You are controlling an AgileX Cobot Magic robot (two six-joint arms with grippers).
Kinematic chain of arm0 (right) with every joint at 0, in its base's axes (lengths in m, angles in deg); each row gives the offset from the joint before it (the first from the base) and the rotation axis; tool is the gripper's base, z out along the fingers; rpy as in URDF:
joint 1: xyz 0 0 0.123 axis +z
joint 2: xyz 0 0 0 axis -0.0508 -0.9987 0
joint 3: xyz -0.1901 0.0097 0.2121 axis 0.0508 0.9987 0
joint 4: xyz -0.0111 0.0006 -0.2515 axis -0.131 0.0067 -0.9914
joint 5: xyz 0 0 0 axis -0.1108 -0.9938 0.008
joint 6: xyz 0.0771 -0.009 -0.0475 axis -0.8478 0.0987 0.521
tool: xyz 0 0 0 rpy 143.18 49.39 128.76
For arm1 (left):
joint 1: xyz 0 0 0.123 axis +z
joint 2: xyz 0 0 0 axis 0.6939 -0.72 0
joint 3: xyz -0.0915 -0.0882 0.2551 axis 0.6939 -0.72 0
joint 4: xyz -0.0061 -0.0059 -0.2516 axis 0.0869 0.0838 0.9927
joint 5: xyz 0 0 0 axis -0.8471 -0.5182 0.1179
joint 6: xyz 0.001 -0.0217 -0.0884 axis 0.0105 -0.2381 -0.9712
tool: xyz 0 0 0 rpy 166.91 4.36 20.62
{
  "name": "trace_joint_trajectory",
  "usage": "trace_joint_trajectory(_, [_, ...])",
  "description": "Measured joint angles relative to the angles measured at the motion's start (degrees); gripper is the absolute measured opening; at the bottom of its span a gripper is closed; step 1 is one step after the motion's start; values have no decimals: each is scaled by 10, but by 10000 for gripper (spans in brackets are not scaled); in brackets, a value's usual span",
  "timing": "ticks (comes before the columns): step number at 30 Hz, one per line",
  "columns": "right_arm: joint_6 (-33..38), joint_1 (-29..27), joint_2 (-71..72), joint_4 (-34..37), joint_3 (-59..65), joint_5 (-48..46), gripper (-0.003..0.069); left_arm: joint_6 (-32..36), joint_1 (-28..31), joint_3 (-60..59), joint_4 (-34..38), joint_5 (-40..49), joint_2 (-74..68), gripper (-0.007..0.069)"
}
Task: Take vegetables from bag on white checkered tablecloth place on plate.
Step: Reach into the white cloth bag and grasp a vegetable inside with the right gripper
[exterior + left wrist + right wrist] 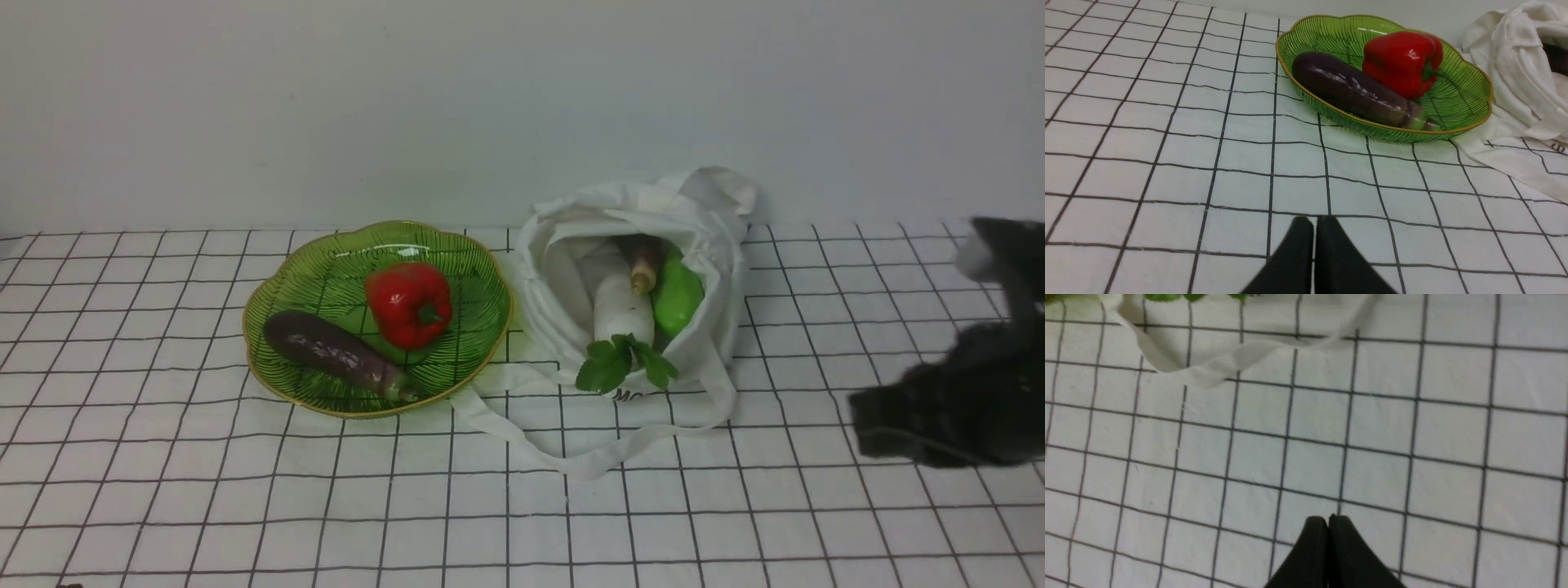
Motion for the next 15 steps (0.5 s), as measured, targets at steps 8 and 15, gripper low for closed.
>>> trace_joint_trajectory(8, [-132, 132, -154, -98, -152, 7, 41, 0, 0, 0, 0, 0, 0, -8])
trace_joint_trajectory(15, [-234, 157, -289, -220, -292, 6, 225, 0, 0, 0, 0, 0, 0, -8])
